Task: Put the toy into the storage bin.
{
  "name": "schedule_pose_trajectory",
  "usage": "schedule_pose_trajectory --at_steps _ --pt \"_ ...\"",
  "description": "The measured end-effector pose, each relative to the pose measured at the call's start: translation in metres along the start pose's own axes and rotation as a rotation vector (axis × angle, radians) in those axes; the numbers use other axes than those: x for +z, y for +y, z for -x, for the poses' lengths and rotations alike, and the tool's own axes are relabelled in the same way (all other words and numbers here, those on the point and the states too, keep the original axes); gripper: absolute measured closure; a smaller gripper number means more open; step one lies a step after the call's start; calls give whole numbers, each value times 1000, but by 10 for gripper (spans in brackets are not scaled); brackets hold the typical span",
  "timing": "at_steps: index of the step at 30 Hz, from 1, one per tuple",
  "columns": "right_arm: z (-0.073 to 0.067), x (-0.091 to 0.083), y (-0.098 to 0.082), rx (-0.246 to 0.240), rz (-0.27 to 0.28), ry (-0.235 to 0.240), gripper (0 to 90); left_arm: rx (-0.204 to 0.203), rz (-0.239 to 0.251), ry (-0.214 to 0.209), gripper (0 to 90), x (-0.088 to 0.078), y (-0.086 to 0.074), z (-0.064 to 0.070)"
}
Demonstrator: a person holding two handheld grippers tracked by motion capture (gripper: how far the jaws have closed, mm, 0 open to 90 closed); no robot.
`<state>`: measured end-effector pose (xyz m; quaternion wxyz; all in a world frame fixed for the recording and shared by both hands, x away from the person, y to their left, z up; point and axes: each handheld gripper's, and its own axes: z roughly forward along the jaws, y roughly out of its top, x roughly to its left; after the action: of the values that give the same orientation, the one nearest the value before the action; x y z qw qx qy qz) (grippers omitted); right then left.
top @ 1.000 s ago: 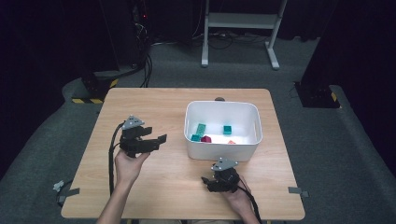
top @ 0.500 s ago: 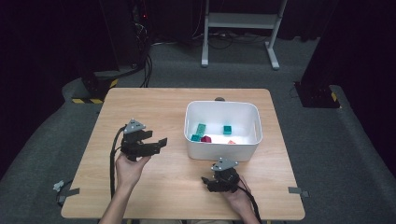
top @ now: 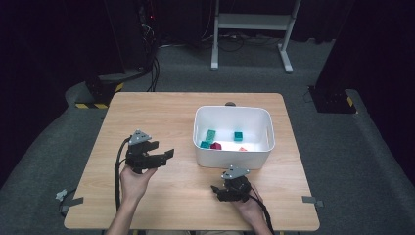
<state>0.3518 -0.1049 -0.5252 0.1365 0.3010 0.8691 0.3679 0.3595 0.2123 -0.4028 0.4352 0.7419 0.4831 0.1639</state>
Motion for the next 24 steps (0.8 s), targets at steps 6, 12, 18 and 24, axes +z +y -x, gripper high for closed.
schedule_pose_trajectory --at_steps 6,12,18,24 --pt "0 0 0 0 0 0 295 -6 1 -4 295 -1 -5 -1" --pt "0 0 0 2 -3 0 295 -6 -3 -1 295 -2 -8 -1" --pt "0 0 0 -1 0 0 295 1 -7 8 294 -1 -12 2" --pt "0 0 0 0 0 -1 295 7 -16 14 294 1 -16 4"
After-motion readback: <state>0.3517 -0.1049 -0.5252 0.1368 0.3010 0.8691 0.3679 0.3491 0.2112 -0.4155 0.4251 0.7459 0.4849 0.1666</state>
